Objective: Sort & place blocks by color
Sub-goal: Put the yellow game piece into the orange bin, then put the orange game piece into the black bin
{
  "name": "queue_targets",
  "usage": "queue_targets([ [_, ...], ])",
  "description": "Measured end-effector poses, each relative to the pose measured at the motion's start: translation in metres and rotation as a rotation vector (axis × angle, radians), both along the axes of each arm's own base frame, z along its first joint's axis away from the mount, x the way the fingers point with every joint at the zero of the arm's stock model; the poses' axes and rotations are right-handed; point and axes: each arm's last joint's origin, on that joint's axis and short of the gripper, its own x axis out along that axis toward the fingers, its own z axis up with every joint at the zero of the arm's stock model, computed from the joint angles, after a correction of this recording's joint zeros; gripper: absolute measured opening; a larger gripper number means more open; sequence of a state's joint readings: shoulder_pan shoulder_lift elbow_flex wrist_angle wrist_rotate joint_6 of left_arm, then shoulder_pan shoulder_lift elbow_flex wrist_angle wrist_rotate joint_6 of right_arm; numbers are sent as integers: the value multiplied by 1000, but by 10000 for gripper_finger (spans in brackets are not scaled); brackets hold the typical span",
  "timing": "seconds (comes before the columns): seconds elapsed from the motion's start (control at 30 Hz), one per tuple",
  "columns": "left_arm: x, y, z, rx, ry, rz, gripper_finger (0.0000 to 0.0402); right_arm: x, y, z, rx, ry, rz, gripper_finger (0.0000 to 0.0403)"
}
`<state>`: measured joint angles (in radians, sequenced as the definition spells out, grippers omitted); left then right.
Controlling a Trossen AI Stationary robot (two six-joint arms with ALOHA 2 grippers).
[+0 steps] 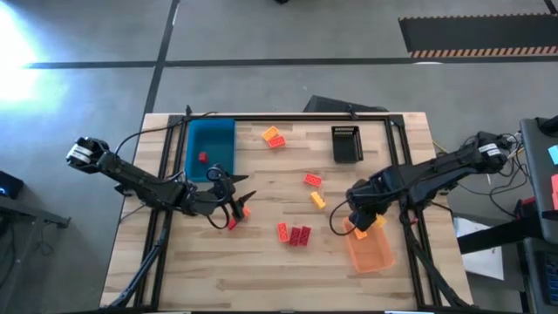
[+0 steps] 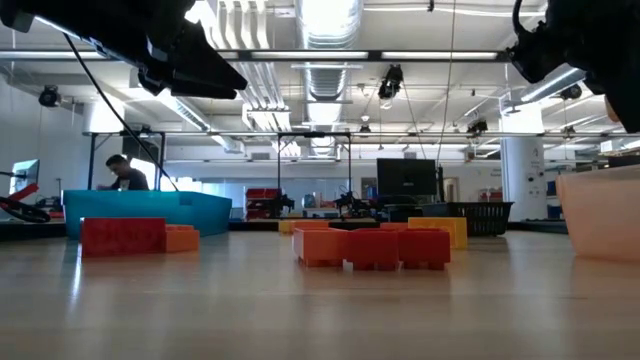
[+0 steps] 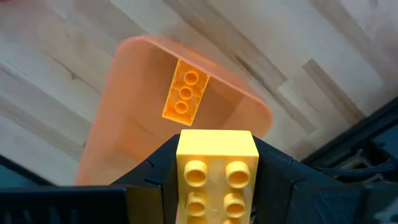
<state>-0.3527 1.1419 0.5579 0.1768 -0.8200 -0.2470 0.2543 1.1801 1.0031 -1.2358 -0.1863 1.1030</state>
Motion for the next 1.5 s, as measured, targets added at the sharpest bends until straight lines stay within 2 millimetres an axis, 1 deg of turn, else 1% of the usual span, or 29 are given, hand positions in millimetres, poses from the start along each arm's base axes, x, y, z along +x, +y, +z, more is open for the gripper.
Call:
queue_targets([
  [0.1,0,0,0,2,2,0,244,0,5,0,2,-15,11,154],
  [0.27,0,0,0,2,3,0,244,4,18,0,43,-84,41,189],
  [0.43,0,0,0,2,4,-1,244,4,23,1,56,-91,26,222],
  [0.53,0,0,0,2,4,-1,244,7,21,2,-20,-145,61,233],
  [0.67,0,0,0,-1,3,-2,244,22,9,8,-208,-327,118,237],
  [0.77,0,0,-1,-8,2,-6,244,33,-3,12,-327,-421,150,235],
  [0.87,0,0,-1,-8,2,-7,244,43,-17,14,-399,-473,194,233],
  [0.97,0,0,-1,-8,2,-6,244,51,-30,14,-437,-503,215,234],
  [1.2,0,0,-1,-8,2,-6,244,60,-56,19,-509,-574,238,246],
  [1.3,0,0,-1,-9,1,-6,244,66,-62,19,-534,-604,248,249],
  [1.5,0,0,-1,-6,3,-7,244,78,-73,9,-559,-575,274,249],
])
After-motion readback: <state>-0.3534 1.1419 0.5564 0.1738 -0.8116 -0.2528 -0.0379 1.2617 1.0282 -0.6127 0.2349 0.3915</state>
